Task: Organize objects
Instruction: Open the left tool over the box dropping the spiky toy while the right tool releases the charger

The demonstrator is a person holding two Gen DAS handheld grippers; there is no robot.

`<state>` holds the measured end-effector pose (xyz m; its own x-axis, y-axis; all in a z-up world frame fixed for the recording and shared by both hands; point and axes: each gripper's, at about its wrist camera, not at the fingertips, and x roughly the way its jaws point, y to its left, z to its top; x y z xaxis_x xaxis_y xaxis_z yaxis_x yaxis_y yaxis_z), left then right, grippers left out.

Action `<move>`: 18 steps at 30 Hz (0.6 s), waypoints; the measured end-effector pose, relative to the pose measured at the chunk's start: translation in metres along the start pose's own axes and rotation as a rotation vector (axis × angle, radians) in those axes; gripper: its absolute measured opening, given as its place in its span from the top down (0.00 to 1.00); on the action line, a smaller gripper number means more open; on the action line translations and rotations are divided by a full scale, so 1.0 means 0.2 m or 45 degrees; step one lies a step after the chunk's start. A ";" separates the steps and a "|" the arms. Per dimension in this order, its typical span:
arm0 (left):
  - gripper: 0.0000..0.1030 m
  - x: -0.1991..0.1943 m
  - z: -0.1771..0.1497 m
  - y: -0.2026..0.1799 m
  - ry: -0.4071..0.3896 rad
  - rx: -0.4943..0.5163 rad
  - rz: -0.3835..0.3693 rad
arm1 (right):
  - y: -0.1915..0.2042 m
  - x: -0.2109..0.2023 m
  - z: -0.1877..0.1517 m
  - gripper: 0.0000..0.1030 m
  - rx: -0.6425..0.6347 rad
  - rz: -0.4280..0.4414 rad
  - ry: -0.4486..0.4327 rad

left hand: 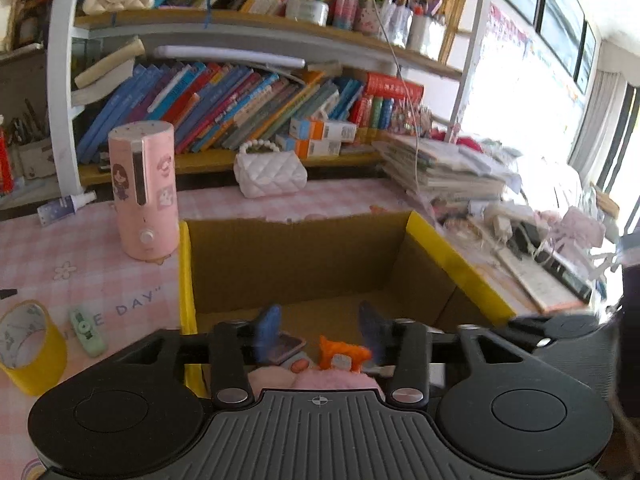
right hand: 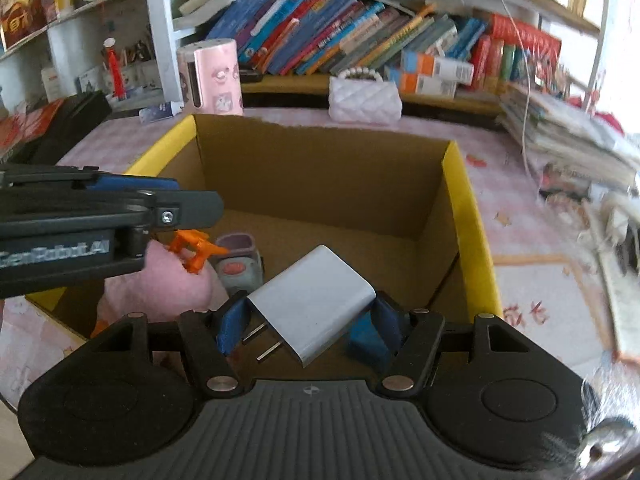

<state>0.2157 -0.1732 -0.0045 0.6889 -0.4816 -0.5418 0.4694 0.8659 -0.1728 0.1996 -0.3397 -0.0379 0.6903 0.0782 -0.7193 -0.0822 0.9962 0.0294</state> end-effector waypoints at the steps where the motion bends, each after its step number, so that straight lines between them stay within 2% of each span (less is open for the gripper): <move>1: 0.46 -0.02 0.00 0.00 -0.026 -0.003 -0.005 | 0.00 0.01 0.00 0.38 0.010 0.007 0.009; 3: 0.44 -0.05 0.01 -0.01 -0.066 0.003 -0.013 | -0.01 0.02 0.00 0.38 0.039 0.023 0.027; 6: 0.32 -0.10 0.03 -0.02 -0.121 0.014 -0.004 | -0.04 0.05 -0.01 0.38 0.100 0.043 0.065; 10: 0.24 -0.18 0.04 -0.03 -0.178 0.018 0.022 | -0.06 0.07 -0.02 0.38 0.167 0.063 0.097; 13: 0.21 -0.23 0.03 -0.02 -0.200 0.015 0.037 | -0.05 0.05 -0.02 0.38 0.172 0.049 0.097; 18: 0.19 -0.29 0.00 0.01 -0.206 -0.004 0.082 | -0.02 -0.03 -0.02 0.37 0.161 0.024 0.031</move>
<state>0.1768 -0.1429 0.0271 0.7977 -0.4402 -0.4121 0.4197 0.8961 -0.1447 0.1936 -0.3448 -0.0365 0.6718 0.0977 -0.7342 -0.0029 0.9916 0.1293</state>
